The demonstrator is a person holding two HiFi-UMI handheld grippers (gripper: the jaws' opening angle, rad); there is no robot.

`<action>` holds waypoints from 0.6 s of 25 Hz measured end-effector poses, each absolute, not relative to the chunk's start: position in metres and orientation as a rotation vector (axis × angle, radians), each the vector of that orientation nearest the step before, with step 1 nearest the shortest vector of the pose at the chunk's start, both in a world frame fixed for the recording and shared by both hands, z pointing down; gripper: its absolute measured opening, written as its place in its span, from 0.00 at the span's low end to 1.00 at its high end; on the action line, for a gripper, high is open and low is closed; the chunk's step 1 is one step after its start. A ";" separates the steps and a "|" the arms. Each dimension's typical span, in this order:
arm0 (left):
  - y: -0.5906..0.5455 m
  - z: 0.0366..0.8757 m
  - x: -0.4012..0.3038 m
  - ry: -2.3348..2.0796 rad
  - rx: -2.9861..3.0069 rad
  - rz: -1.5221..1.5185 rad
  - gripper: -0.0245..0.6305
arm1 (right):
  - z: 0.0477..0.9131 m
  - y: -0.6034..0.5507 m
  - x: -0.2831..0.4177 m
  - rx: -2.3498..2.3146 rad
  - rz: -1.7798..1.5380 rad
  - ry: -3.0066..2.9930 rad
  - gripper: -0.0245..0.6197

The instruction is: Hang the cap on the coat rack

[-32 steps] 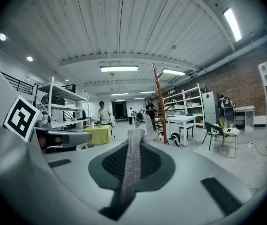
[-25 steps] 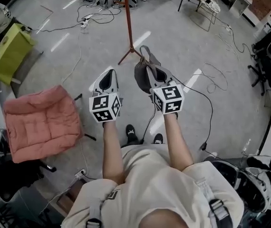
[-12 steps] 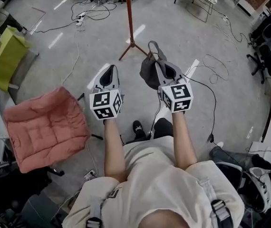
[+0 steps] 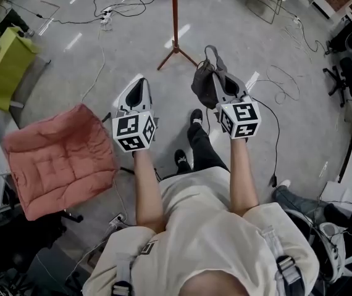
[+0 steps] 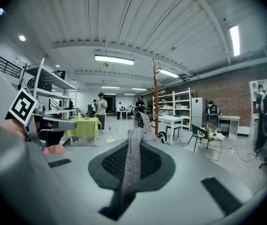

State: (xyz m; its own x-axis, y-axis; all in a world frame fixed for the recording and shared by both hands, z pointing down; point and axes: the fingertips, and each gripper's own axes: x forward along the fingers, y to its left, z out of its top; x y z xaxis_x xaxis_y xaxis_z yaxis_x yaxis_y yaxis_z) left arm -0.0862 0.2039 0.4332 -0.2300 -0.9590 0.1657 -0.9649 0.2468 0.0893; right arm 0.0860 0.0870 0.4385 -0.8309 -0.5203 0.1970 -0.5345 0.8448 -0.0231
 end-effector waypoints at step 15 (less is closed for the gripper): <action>0.153 0.436 -0.132 -2.318 1.766 0.018 0.05 | 0.446 0.029 0.031 0.734 0.170 -2.861 0.05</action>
